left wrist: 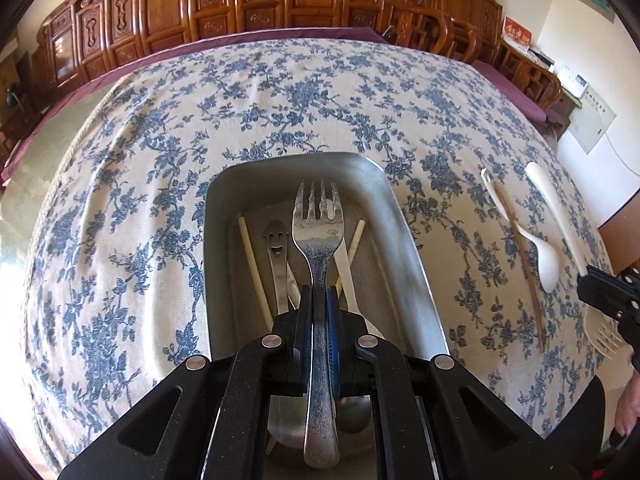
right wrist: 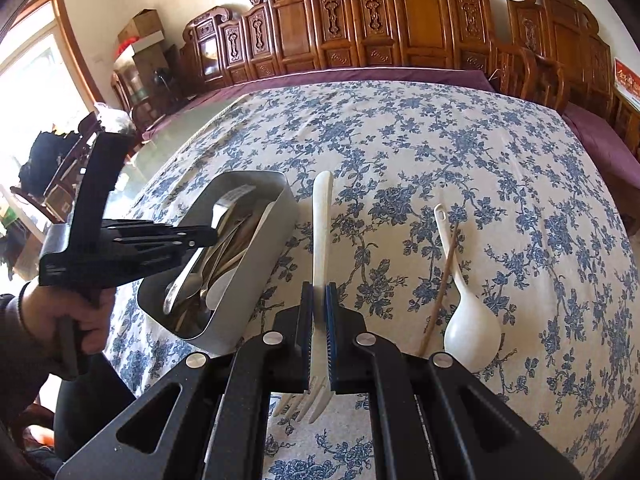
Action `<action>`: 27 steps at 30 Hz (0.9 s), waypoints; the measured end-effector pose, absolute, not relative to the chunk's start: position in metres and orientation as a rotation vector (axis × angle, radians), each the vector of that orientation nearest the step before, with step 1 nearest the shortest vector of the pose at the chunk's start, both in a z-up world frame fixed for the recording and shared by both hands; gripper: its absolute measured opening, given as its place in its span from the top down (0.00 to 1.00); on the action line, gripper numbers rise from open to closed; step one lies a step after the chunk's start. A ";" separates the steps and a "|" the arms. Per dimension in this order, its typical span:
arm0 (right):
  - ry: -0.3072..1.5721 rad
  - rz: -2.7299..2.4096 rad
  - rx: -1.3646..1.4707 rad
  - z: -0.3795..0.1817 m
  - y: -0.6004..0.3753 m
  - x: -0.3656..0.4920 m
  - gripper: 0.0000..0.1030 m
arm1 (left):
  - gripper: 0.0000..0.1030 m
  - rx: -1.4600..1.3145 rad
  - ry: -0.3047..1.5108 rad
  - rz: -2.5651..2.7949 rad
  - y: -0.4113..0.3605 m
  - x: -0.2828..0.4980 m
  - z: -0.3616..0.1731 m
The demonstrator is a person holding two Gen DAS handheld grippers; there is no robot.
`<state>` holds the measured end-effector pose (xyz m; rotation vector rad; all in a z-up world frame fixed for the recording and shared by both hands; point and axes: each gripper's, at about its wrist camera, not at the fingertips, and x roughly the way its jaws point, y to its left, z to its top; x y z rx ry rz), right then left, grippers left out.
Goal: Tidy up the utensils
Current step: 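Lower the metal fork into the tray and open the left gripper while the right carries the white fork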
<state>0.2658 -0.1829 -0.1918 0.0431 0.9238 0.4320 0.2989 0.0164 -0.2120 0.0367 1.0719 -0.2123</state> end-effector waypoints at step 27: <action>0.916 0.447 0.017 -0.183 -0.166 0.259 0.93 | 0.94 0.040 1.068 -0.195 0.033 0.285 -0.198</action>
